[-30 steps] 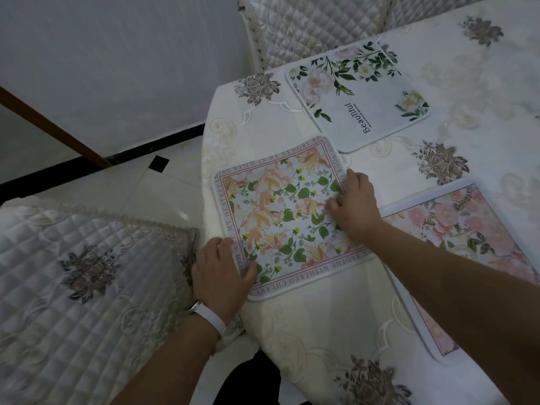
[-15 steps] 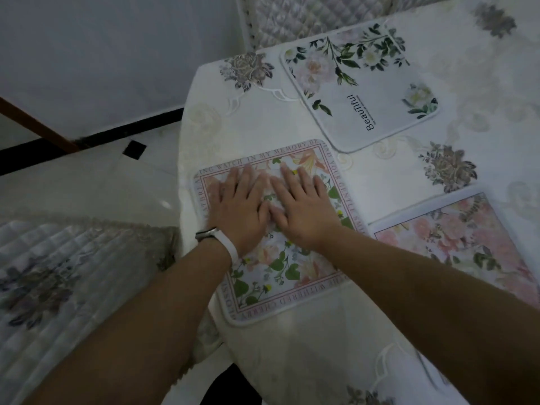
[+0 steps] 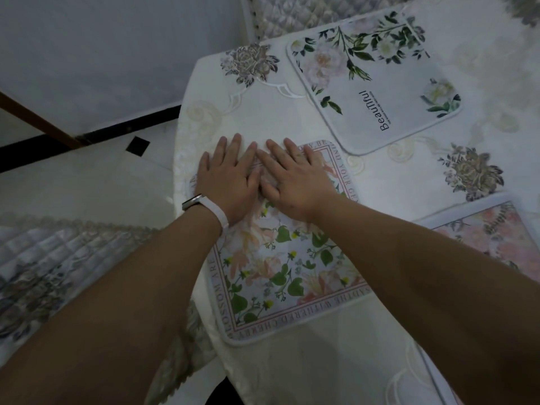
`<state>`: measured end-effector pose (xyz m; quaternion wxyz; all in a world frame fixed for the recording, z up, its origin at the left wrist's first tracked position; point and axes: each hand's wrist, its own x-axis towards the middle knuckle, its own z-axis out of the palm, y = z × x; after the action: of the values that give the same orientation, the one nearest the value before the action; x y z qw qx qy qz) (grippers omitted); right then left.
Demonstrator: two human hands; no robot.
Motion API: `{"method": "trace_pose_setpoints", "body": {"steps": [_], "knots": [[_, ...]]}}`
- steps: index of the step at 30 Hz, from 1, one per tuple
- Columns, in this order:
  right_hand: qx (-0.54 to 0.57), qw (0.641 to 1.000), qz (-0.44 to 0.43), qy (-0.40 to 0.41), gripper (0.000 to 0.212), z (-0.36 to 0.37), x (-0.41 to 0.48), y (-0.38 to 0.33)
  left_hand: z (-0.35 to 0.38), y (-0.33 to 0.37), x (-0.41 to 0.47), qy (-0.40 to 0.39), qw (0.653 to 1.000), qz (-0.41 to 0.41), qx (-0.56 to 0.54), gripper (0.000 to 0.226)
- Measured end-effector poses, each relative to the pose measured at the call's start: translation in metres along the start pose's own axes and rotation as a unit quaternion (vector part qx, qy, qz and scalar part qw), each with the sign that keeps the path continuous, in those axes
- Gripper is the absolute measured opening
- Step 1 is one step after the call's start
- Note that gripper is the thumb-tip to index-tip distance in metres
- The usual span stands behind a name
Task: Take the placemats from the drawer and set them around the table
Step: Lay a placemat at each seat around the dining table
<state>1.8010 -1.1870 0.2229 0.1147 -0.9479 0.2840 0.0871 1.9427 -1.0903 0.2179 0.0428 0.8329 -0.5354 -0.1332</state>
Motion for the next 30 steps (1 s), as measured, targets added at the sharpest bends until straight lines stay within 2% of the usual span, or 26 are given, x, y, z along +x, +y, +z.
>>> {"method": "trace_pose_setpoints", "body": {"steps": [6, 13, 24, 30], "knots": [[0.01, 0.997, 0.082, 0.006, 0.067, -0.006, -0.006, 0.039, -0.001, -0.012, -0.011, 0.004, 0.999, -0.053, -0.006, 0.066], [0.054, 0.993, 0.103, 0.017, 0.068, 0.004, -0.062, 0.06, 0.003, -0.023, -0.039, 0.015, 0.996, -0.09, -0.024, 0.072], [0.033, 0.995, 0.097, -0.004, 0.069, 0.021, -0.147, 0.036, 0.026, 0.007, -0.143, 0.006, 0.996, -0.082, -0.023, 0.082], [0.019, 0.997, 0.068, -0.019, 0.069, 0.037, -0.184, -0.003, 0.042, 0.044, -0.194, -0.004, 0.999, -0.038, -0.008, 0.077]]}}
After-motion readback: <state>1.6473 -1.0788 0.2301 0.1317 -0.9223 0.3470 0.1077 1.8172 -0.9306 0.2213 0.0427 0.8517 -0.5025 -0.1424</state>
